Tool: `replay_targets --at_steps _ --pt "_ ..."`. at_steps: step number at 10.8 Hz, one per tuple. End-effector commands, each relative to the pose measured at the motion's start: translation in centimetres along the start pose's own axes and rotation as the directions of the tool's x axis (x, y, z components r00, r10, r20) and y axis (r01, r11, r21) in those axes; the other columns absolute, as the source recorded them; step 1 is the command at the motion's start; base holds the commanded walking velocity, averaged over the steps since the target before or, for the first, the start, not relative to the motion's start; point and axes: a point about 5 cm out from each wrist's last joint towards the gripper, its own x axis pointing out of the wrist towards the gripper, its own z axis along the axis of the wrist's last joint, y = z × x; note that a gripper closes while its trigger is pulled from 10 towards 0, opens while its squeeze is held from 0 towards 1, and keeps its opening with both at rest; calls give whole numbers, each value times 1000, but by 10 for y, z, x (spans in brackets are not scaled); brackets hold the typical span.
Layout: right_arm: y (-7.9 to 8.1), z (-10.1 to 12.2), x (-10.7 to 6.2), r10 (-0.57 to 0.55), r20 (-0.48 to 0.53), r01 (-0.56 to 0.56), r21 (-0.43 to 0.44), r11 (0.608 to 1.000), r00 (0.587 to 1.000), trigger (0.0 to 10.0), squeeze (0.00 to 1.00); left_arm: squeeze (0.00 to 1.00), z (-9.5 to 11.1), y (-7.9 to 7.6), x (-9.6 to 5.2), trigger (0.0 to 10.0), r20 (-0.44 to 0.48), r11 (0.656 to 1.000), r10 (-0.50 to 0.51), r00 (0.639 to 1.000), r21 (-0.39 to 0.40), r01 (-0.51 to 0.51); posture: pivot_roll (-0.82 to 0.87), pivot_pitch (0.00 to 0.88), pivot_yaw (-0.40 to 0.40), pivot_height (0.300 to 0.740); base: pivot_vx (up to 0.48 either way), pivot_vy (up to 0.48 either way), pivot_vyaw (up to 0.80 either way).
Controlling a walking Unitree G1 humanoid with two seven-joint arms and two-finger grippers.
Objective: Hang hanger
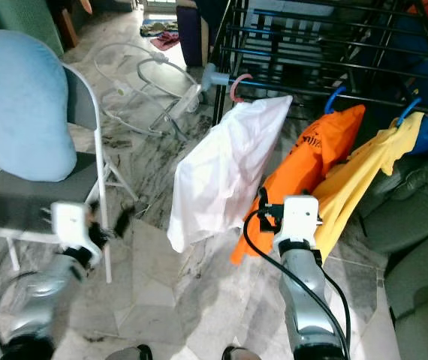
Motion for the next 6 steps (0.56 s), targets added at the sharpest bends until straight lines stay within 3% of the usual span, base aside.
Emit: replay_targets --at_steps 1,2,3,4,5,6 --pt "-2 2 -2 3 4 -3 -8 1000 1000 10000 0 0 -2 -3 -5 10000 -11 1000 -26 1000 -16 26 -48 127 -32 740 0 0 0" --pt "-7 -1 -7 5 -11 -5 -14 1000 1000 10000 0 0 -12 0 -23 10000 -30 999 15 999 -27 -16 -44 118 -25 740 0 0 0" --pt "-12 -3 -8 6 -21 -6 -24 1000 1000 10000 0 0 -17 3 -32 10000 -51 998 36 998 -55 -39 -38 115 -26 740 0 0 0" --pt "-15 -1 -7 4 -16 -4 -33 999 1000 10000 0 0 -16 3 -37 10000 -46 999 27 999 -21 -28 -37 113 -26 740 0 0 0" --pt "-15 -1 -6 4 -17 -5 -39 999 1000 10000 0 0 -20 7 -38 10000 -69 999 22 997 -37 -24 -35 103 -26 740 0 0 0" --pt "-12 -1 -4 15 -19 -16 -38 999 1000 10000 0 0 -23 13 -34 10000 -74 999 36 997 -23 -37 -33 88 -25 740 0 0 0"
